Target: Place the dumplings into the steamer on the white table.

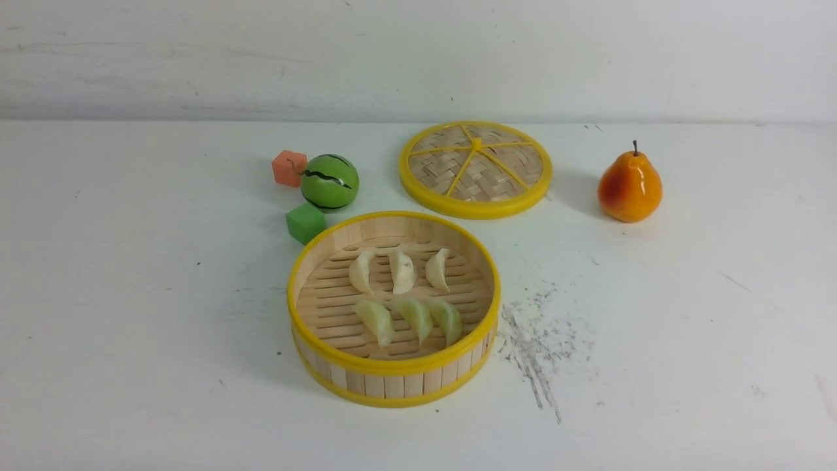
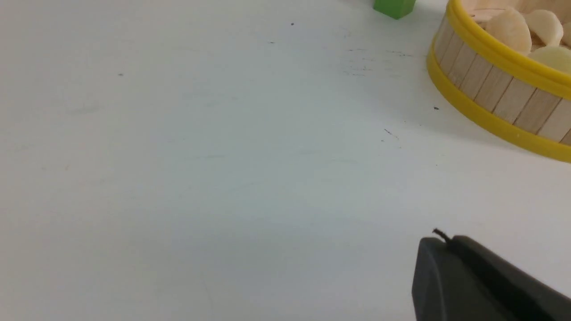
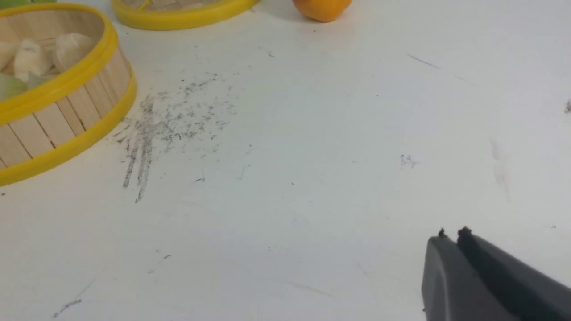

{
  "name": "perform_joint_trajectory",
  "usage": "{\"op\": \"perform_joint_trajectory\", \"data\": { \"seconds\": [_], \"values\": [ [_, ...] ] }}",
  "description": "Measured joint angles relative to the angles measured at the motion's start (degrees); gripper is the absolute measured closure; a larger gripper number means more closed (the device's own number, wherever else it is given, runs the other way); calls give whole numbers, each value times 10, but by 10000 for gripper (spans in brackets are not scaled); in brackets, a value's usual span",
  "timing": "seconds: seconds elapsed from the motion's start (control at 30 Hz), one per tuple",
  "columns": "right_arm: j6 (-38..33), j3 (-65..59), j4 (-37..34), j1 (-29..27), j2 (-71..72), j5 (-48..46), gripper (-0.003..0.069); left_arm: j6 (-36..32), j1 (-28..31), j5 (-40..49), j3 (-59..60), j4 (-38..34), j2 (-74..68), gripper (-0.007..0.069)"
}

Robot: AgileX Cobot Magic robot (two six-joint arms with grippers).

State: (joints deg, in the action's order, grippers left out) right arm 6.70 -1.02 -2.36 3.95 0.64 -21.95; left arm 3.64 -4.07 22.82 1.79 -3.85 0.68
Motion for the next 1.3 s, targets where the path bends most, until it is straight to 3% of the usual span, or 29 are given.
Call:
{"op": "perform_joint_trajectory", "data": {
  "seconds": [1.3],
  "values": [
    [0,0,0,0,0,0,568,-5,0,0,0,-2,0,638]
  ]
}}
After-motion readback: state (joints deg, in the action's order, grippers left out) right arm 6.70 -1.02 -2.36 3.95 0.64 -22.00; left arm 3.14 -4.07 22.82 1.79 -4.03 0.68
